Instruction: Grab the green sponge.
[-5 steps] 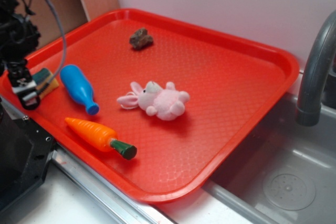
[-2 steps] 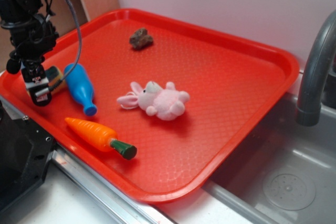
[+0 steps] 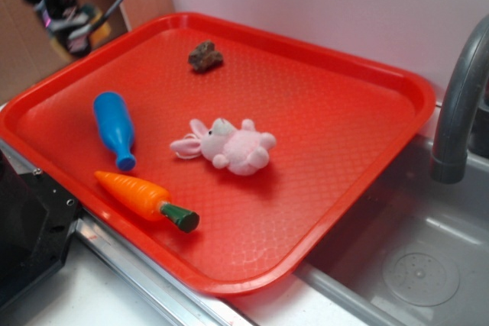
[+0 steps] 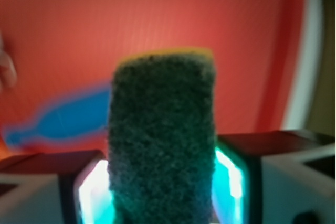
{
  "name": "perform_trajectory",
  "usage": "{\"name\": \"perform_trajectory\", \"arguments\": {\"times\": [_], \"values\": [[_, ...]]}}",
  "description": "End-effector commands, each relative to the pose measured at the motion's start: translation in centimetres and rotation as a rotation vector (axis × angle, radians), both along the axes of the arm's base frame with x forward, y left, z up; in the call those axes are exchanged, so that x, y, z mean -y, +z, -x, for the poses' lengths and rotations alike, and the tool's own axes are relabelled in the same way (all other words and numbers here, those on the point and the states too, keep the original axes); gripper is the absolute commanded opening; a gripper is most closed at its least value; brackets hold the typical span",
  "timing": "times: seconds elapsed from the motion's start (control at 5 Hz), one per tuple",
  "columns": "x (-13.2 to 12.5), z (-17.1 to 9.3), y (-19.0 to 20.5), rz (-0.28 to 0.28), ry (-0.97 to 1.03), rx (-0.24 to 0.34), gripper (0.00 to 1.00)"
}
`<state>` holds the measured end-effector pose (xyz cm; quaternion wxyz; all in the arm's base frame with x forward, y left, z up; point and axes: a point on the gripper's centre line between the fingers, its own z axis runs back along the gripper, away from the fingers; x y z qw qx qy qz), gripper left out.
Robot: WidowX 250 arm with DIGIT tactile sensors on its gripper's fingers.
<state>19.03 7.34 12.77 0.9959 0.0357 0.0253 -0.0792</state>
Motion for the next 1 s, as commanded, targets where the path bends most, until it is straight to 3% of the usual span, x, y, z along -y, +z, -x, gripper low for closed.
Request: {"name": "perform_trajectory", "arguments": {"times": [0.0, 0.4, 0.8], "values": [[3.5, -5.5, 7.6, -0.067, 0.124, 0.067, 0.00], [6.0, -5.6, 8.1, -0.062, 0.182, 0.081, 0.00], [6.0, -4.9, 8.4, -0.037, 0.214, 0.090, 0.00]]}}
